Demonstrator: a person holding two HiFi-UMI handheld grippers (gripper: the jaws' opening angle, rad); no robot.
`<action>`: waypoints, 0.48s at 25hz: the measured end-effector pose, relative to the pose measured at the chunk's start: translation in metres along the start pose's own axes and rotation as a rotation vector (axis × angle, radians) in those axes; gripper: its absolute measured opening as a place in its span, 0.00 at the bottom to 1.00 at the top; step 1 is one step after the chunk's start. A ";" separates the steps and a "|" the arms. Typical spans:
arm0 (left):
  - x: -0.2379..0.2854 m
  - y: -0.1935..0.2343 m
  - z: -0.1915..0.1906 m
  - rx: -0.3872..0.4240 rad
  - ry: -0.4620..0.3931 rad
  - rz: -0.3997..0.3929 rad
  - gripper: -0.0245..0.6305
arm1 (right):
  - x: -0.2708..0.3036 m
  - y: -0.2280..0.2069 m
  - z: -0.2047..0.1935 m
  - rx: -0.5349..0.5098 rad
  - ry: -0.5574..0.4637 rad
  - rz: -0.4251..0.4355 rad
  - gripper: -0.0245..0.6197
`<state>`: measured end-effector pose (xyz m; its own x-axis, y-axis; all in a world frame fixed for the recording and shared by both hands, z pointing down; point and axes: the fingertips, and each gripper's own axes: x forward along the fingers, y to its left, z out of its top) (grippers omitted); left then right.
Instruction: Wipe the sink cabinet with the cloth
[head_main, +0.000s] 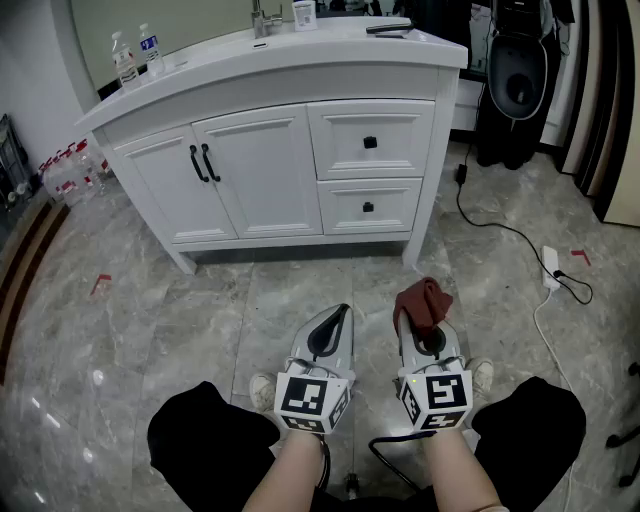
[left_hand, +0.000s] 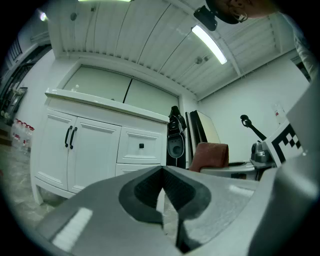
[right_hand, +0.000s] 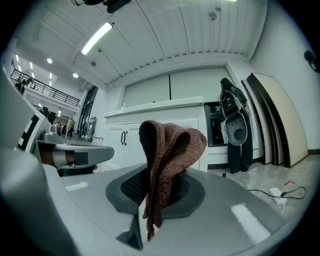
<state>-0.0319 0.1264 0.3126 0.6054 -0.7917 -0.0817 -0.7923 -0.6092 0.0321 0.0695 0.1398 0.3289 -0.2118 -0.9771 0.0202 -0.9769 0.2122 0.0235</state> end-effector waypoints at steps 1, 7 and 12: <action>0.000 0.000 0.000 0.000 -0.001 0.000 0.04 | 0.000 0.000 -0.001 0.001 0.000 -0.002 0.16; -0.001 -0.004 -0.001 -0.001 0.002 -0.005 0.04 | -0.003 -0.003 -0.003 0.007 0.007 -0.011 0.16; 0.001 -0.005 -0.001 -0.008 0.005 -0.002 0.04 | -0.003 -0.006 -0.004 0.019 0.010 -0.020 0.16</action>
<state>-0.0272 0.1288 0.3130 0.6076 -0.7905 -0.0770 -0.7903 -0.6114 0.0404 0.0761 0.1419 0.3331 -0.1916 -0.9810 0.0303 -0.9814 0.1918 0.0053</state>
